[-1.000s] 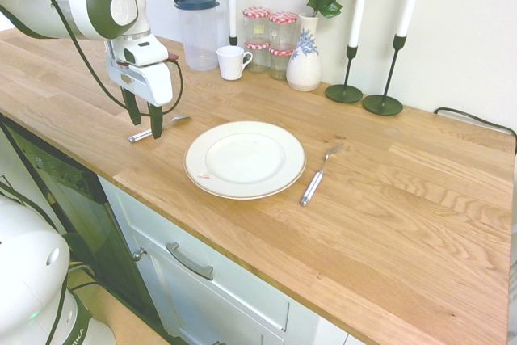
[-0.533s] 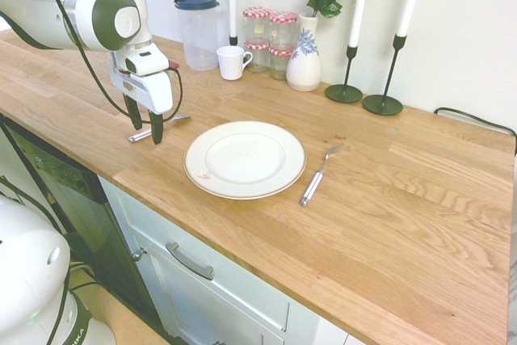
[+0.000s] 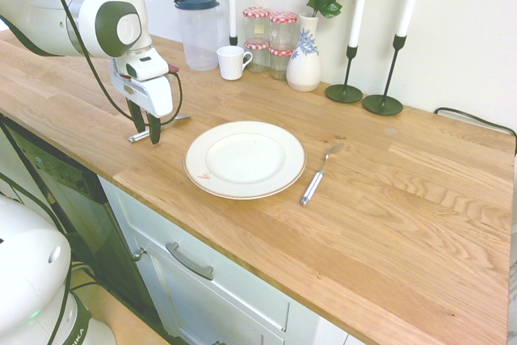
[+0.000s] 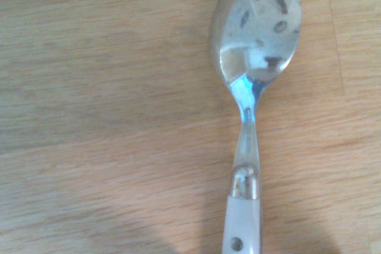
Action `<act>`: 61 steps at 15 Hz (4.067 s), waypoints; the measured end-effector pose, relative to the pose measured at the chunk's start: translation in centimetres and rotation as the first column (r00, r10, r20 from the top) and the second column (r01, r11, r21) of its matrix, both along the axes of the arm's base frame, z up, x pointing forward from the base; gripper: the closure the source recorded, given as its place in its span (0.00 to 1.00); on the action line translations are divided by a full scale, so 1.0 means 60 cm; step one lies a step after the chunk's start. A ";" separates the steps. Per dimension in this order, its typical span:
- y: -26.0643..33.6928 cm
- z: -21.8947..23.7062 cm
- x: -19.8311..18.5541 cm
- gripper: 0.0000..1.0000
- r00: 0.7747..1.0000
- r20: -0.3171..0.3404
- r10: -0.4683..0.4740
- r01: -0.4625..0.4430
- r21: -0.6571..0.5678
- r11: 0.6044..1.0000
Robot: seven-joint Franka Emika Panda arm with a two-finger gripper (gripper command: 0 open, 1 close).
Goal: Put the spoon into the plate
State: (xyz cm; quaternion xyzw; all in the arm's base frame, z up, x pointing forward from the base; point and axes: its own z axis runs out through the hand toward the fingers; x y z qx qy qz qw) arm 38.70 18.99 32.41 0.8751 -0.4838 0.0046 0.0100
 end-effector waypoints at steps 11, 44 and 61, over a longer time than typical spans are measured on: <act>0.014 0.000 0.000 1.00 1.000 0.024 0.017 -0.017 0.002 1.000; -0.516 0.094 -0.012 1.00 0.977 0.114 0.181 -0.184 0.018 0.983; -0.504 0.034 0.005 0.00 0.978 0.059 0.200 -0.202 0.031 0.979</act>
